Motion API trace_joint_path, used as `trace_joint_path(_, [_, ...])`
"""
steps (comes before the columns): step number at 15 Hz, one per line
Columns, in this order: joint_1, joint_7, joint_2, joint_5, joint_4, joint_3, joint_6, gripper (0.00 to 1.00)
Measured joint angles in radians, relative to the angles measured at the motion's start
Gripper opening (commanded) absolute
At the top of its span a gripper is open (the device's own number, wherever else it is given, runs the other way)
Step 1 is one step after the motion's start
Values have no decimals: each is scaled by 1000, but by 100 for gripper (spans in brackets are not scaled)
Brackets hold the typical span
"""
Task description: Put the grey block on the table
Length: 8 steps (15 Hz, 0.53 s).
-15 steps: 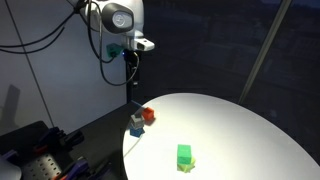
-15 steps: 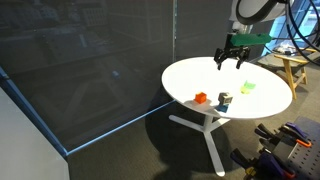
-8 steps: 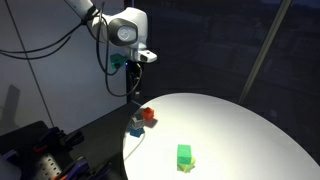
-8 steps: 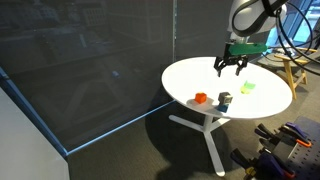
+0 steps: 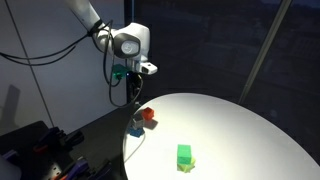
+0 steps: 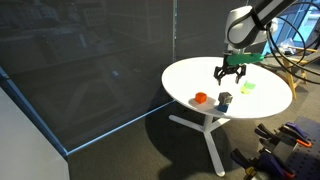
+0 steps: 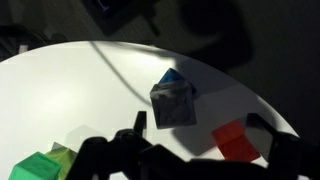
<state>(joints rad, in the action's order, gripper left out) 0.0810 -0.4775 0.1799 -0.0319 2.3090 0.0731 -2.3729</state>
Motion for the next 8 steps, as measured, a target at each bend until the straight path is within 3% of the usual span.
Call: trace_joint_path(8, [-3,70,53,-14,-11,27,-53,100])
